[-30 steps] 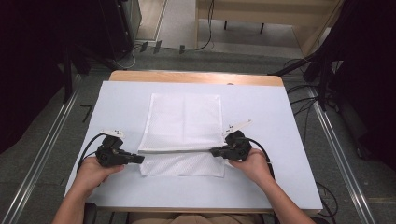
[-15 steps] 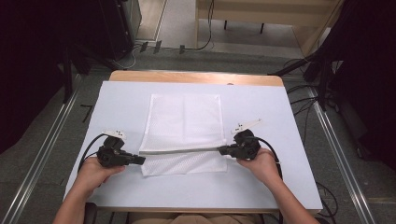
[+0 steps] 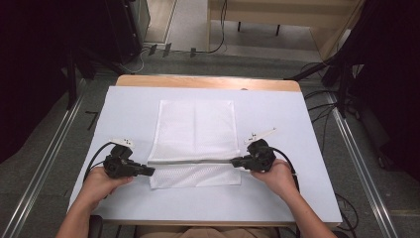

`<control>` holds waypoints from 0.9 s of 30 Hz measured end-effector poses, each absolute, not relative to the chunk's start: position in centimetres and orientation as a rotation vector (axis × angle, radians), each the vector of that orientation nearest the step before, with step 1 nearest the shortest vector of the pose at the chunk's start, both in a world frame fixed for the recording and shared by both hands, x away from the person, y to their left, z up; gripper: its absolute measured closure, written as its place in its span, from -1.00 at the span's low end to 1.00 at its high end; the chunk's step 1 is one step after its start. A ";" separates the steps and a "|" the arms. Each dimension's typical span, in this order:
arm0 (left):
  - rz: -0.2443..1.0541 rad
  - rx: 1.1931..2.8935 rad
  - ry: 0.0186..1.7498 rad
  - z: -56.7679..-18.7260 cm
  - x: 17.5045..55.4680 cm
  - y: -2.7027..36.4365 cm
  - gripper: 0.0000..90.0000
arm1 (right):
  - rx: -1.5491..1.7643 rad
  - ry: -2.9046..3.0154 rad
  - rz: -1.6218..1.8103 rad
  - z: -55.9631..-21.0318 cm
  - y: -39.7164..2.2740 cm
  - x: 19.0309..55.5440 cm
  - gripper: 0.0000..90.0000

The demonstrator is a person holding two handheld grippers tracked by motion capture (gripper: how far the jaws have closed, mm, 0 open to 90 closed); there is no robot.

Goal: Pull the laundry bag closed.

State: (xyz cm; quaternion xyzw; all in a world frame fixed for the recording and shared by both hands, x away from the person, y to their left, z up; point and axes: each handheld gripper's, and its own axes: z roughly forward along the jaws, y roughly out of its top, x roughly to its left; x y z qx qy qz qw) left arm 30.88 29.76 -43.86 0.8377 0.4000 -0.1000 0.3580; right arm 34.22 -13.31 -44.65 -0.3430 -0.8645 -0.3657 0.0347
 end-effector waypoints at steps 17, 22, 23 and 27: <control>-0.026 2.096 1.048 -42.8 30.8 29.8 -0.13 | -1.150 -2.729 -1.344 -44.6 -14.1 34.5 -0.14; 0.038 2.050 1.104 -42.7 31.0 30.7 -0.21 | -1.187 -2.746 -1.386 -44.6 -14.7 34.6 -0.20; 0.049 2.048 1.113 -42.7 31.1 30.8 -0.21 | -1.199 -2.743 -1.392 -44.5 -14.9 34.5 -0.22; 0.085 2.007 1.163 -42.6 31.3 31.7 -0.21 | -1.259 -2.783 -1.443 -44.5 -15.9 34.6 -0.37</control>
